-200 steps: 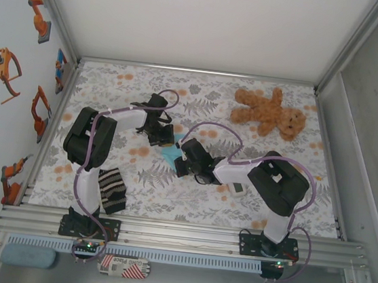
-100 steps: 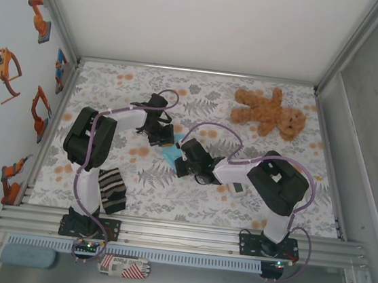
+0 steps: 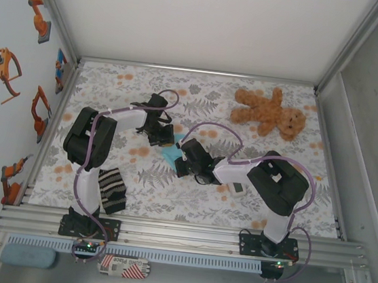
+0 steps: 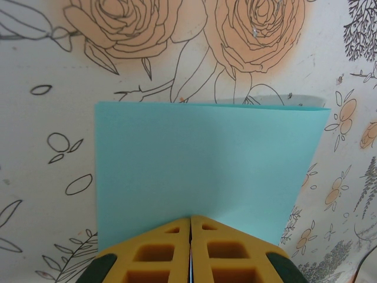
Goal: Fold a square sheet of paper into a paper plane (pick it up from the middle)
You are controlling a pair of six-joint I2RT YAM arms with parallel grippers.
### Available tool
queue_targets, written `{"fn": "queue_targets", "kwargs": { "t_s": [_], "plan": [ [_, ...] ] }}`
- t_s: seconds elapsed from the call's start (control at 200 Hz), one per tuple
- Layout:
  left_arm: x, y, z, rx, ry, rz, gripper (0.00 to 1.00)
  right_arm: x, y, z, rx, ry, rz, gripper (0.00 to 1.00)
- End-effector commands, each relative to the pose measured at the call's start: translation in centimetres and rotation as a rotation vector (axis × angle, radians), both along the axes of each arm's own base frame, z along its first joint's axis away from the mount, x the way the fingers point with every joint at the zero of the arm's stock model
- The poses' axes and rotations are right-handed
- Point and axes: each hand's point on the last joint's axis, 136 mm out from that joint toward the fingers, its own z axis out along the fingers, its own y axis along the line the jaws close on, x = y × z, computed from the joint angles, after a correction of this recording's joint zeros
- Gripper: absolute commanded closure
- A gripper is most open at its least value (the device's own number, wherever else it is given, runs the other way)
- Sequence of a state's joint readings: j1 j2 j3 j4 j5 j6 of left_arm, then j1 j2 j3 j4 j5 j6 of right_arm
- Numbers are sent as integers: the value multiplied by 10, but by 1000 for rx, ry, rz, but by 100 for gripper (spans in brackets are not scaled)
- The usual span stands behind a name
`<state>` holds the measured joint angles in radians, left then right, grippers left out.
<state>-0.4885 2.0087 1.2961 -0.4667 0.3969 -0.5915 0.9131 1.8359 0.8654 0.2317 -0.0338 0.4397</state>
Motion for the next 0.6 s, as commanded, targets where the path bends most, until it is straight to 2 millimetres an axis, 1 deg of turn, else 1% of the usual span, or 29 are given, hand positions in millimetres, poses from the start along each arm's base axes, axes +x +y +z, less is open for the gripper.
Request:
{"fn": "queue_targets", "kwargs": {
  "t_s": [0.0, 0.07, 0.155, 0.245, 0.255, 0.32, 0.371, 0.466, 0.596],
  "plan": [
    [-4, 3, -6, 23, 30, -1, 92, 3, -5, 1, -6, 6, -35, 100],
    [1, 1, 6, -3, 10, 9, 91, 2, -6, -3, -10, 18, -36, 100],
    [9, -1, 32, -62, -42, 43, 87, 1, -7, -5, -8, 26, -42, 100],
    [13, 7, 57, -122, -105, 105, 80, 0, -9, -5, -5, 28, -47, 100],
    [12, 9, 56, -123, -101, 113, 80, 1, -9, -5, -5, 28, -48, 100],
    [11, 15, 69, -168, -133, 161, 77, 1, -9, -5, -2, 29, -49, 100],
    [4, 19, 71, -201, -135, 193, 76, 1, -9, -5, 0, 33, -51, 100],
    [-12, 19, 75, -273, -135, 231, 75, 0, -8, -5, 6, 38, -51, 100],
    [-32, 11, 72, -350, -116, 248, 81, 1, -8, -4, 12, 42, -56, 100]
  ]
}}
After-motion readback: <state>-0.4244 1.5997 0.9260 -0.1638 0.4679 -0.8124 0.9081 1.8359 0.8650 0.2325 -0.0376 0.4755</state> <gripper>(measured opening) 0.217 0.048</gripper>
